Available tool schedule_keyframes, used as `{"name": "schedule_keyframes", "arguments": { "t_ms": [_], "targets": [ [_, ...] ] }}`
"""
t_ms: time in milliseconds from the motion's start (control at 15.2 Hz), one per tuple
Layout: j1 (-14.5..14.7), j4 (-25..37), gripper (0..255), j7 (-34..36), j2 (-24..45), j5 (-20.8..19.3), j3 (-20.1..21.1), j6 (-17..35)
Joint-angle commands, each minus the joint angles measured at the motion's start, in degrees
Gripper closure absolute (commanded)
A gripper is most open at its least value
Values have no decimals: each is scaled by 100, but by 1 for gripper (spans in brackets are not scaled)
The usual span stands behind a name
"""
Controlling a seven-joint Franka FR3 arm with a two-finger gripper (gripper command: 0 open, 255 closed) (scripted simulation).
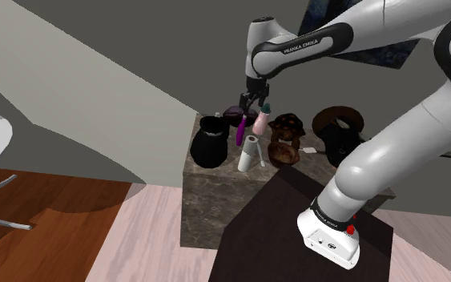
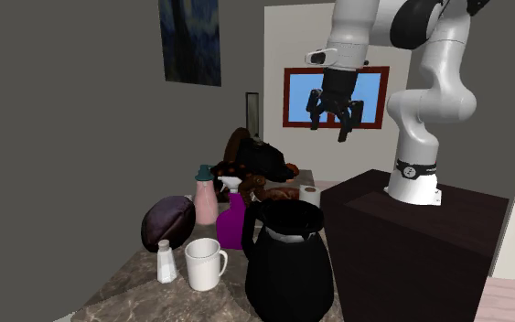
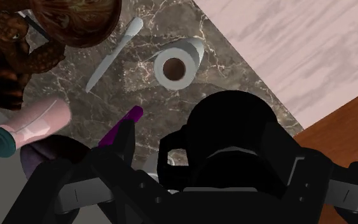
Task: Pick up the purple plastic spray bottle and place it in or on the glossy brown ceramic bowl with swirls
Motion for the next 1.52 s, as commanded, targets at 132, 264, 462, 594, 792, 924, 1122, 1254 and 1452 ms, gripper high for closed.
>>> {"name": "schedule_keyframes", "arguments": {
  "t_ms": [132,264,462,594,792,924,1122,1254,1452],
  "targets": [
    [-227,309,0,308,786,-302,-123,587],
    [-320,503,0,468,1158,-440,-187,813],
    [-442,839,0,701,1712,-632,-298,1107],
    [-512,1092,0,846,2080,-744,-382,1275],
    [-610,1510,0,1044,2626,-878,-514,1487],
    [-671,1814,0,1160,2987,-943,-604,1603],
    [-756,2275,0,1298,3491,-997,-731,1733],
    [-777,2268,0,1312,3597,-1018,-751,1852],
    [-810,2268,0,1333,3762,-1051,-779,2027]
  ]
}}
